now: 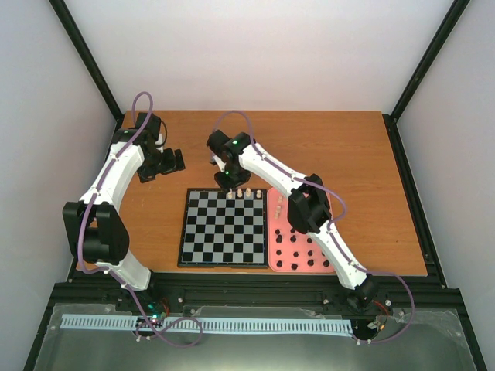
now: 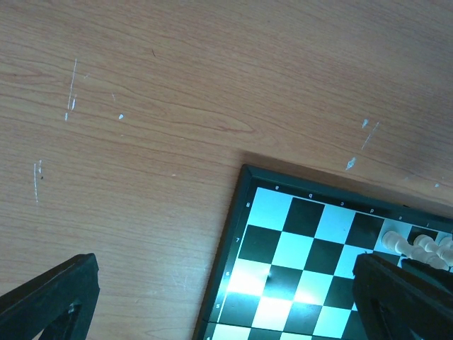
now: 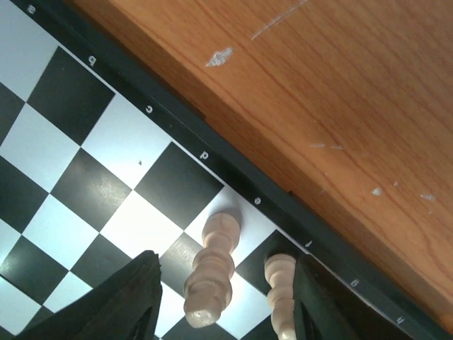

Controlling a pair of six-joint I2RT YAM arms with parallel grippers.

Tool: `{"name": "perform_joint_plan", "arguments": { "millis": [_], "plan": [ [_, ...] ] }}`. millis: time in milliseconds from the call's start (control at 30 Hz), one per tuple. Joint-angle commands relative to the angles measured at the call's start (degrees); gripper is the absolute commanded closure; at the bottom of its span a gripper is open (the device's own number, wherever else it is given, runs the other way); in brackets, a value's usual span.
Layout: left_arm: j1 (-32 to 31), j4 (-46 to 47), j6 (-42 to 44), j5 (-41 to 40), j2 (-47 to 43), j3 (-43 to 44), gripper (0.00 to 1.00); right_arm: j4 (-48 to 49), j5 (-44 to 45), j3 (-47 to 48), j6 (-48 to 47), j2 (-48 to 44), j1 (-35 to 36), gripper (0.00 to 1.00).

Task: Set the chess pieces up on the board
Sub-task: Place the chess piece on the chessboard, then pick up the chess piece from the storage box.

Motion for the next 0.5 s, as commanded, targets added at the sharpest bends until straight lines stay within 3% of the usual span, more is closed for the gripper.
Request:
{"name": "perform_joint_plan", "arguments": {
  "millis": [0,300,467],
  "plan": [
    [-0.2,0.8,-0.6,0.7,-0.9,-0.1,0.00,2.3,1.2,1.9,-1.2,-4.1,0.7,0.43],
    [-0.2,0.9,-0.6,0.5,-1.2,-0.4,0.00,2.4,5.8,1.5,0.6,-9.1,-0.5,0.41],
    [-0.2,0.7,-0.4,0.5,-1.2,0.0,0.00,1.9,8.9,-5.8,3.0,-15.9,-4.6,0.41]
  ]
}}
